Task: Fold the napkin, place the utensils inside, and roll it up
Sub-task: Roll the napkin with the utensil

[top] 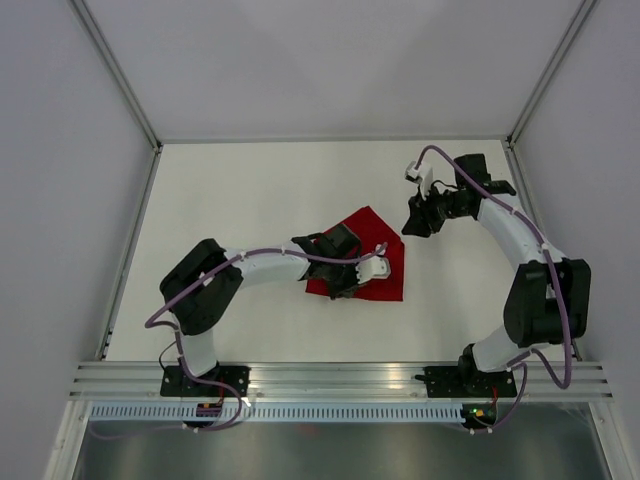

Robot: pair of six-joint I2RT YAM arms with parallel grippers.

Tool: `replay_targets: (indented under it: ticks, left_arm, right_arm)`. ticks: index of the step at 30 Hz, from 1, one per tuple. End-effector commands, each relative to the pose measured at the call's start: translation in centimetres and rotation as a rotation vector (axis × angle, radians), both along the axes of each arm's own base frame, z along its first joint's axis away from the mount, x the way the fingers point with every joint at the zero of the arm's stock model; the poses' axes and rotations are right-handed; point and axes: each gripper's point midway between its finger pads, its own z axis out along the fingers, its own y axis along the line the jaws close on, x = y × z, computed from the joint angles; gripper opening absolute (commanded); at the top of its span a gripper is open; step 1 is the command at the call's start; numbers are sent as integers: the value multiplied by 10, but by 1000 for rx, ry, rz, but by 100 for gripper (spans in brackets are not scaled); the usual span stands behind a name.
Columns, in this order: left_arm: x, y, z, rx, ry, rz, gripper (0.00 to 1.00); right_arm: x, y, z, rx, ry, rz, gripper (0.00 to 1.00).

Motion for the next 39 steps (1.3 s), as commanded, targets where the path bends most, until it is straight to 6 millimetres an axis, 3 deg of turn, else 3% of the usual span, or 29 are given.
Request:
replay_targets:
  ticks: [1, 6, 8, 9, 15, 27, 32, 39]
  left_arm:
    - [-21, -1, 2, -6, 254, 36, 2]
    - [-24, -3, -3, 1, 408, 50, 2]
    - [-27, -1, -9, 7, 474, 54, 2]
    - [-26, -2, -9, 4, 494, 59, 2]
    - [-18, -2, -2, -25, 521, 71, 2]
    - [-17, -1, -3, -43, 581, 80, 2]
    - [-18, -1, -3, -46, 616, 81, 2]
    - [-17, -2, -4, -55, 637, 82, 2]
  right_arm:
    - [-14, 5, 24, 16, -194, 92, 44]
    - [-59, 9, 41, 6, -330, 204, 44]
    - [-73, 9, 29, -45, -340, 231, 45]
    - [-83, 19, 32, -55, -375, 274, 44]
    - [-121, 50, -4, -154, -439, 386, 48]
    - [-148, 89, -67, -294, -617, 526, 57]
    - [-151, 105, -76, -330, -725, 550, 62]
    - [-152, 119, -87, -366, -797, 569, 60]
